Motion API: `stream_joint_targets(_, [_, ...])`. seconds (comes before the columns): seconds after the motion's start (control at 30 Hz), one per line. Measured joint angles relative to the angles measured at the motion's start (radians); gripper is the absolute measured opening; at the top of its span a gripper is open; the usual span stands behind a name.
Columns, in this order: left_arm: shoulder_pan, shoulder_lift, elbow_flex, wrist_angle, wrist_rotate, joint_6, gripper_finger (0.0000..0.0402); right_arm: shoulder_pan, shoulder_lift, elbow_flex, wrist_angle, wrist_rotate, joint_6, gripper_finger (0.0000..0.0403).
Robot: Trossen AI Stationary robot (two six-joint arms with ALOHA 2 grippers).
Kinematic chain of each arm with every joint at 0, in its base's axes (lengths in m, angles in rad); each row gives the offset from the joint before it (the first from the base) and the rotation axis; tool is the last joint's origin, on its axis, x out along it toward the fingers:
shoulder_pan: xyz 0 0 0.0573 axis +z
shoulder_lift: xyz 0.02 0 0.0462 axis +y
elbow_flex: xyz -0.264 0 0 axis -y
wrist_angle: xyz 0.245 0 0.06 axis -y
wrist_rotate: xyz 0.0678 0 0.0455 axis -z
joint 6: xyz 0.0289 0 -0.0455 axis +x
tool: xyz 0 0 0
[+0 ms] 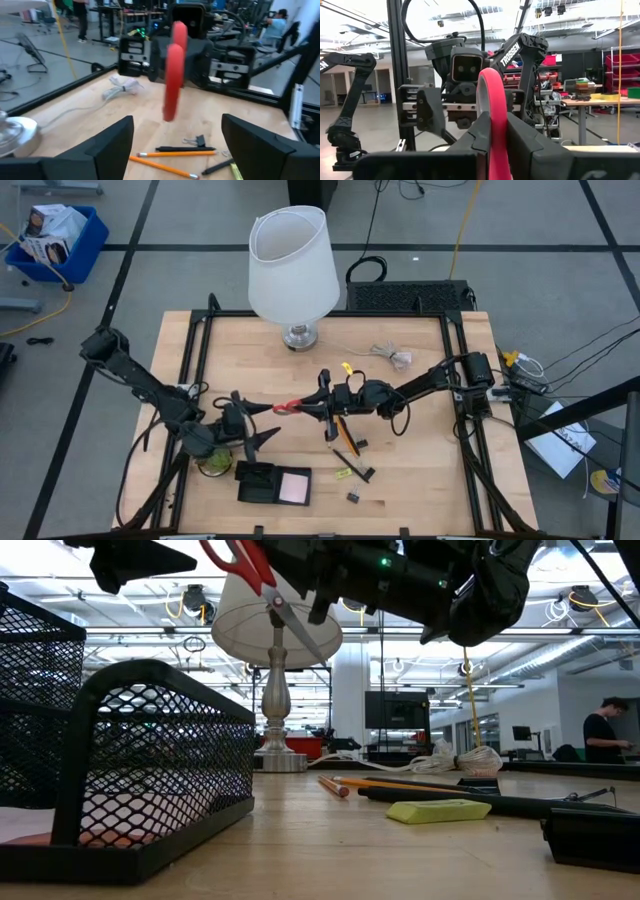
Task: Pick and place office supplies into organizer
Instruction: Put the orange scissors into the black desk organizer
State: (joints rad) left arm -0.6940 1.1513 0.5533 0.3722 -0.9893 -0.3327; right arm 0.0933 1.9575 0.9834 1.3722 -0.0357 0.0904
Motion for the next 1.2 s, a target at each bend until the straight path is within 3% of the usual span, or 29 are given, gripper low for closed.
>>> stream_joint_targets(0.2, [0.035,0.000,0.000,0.001,-0.011,0.017,0.0310,0.000,0.000,0.000,-0.016,-0.018,0.018,0.0027])
stream_joint_targets(0.5, [0.093,0.000,0.000,0.075,0.062,0.091,0.0299,0.000,0.000,0.000,-0.020,-0.020,0.047,0.0027])
stream_joint_targets(0.63, [0.093,0.000,0.000,0.087,0.070,0.092,0.0248,0.000,0.000,0.000,-0.023,-0.021,0.051,0.0027])
stream_joint_targets(1.0, [0.087,0.000,0.000,0.093,0.079,0.090,0.0045,-0.001,0.000,0.000,-0.025,-0.016,0.055,0.0040])
stream_joint_targets(1.2, [0.055,-0.002,0.000,0.109,0.072,0.103,0.0035,0.000,-0.001,0.000,-0.031,-0.020,0.055,0.0066])
